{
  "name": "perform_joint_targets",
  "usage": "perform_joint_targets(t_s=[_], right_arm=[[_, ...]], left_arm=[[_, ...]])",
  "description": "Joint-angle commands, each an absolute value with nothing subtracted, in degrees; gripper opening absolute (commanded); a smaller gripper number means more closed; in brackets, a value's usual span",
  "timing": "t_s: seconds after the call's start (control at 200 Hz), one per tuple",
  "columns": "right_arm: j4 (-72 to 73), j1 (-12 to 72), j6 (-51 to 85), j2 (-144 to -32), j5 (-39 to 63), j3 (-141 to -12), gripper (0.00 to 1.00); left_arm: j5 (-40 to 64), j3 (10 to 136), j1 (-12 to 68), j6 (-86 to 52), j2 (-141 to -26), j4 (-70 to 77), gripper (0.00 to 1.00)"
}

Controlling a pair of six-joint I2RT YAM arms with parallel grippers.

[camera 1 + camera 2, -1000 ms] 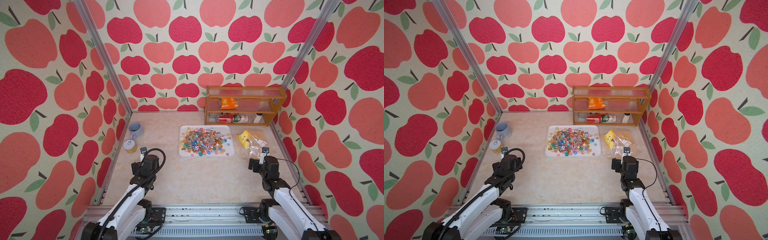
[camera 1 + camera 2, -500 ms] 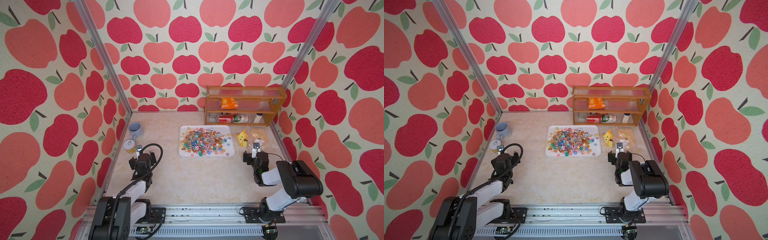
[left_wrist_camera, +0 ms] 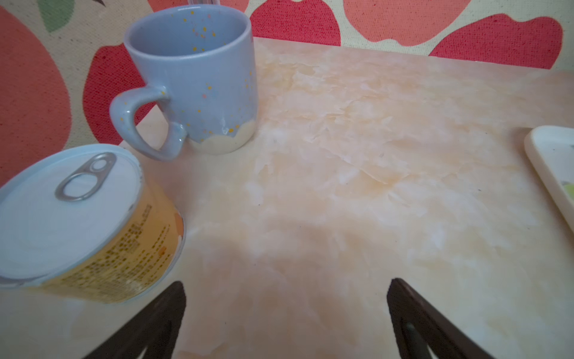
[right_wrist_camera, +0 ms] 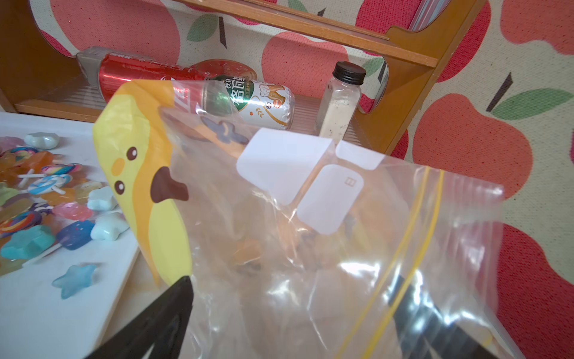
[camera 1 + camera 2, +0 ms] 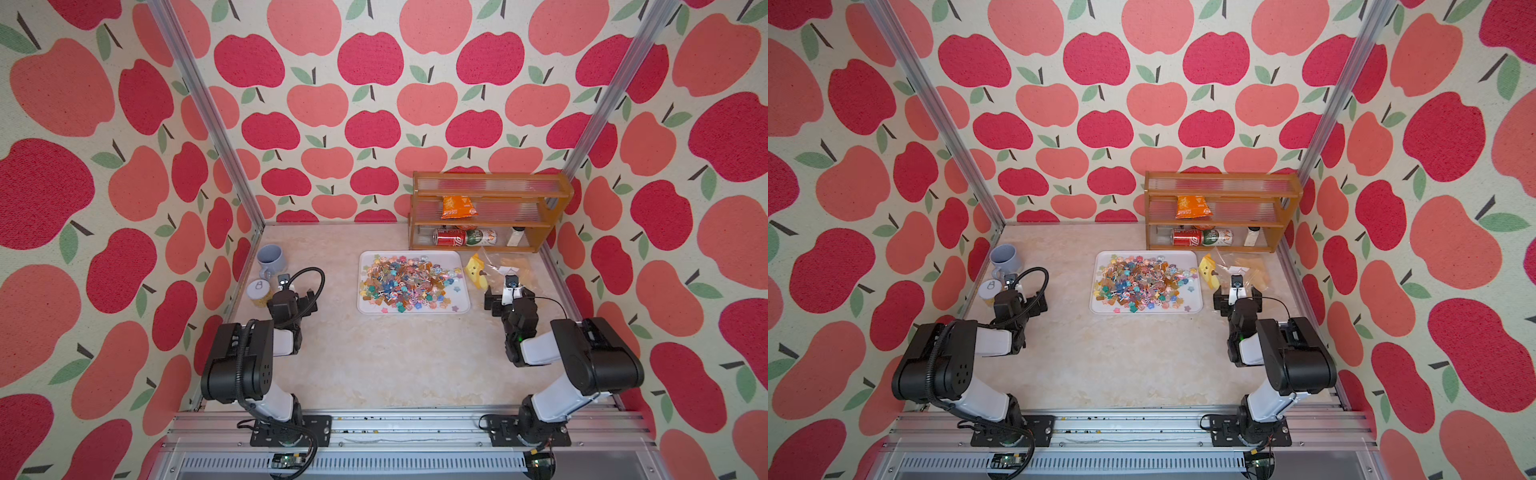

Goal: Pour candies out of the ziploc bag
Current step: Reset both arms

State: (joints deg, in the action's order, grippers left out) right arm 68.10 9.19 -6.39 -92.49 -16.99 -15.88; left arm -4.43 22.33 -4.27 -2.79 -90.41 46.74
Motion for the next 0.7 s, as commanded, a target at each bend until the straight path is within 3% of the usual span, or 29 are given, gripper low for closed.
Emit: perform_joint_targets(t_s=[0.0, 0.695], right_arm=[[64.27, 8.70, -5.52, -92.24, -19.57, -18.31, 0.99], [61.66, 7.56, -4.28, -91.80, -19.03, -19.31, 0.99]], left_arm=[[-2.30, 23.79, -4.56, -1.40, -89.83, 46.53, 0.99], [-2.02, 23.64, -4.75, -1.41, -89.99, 47.12, 1.00]])
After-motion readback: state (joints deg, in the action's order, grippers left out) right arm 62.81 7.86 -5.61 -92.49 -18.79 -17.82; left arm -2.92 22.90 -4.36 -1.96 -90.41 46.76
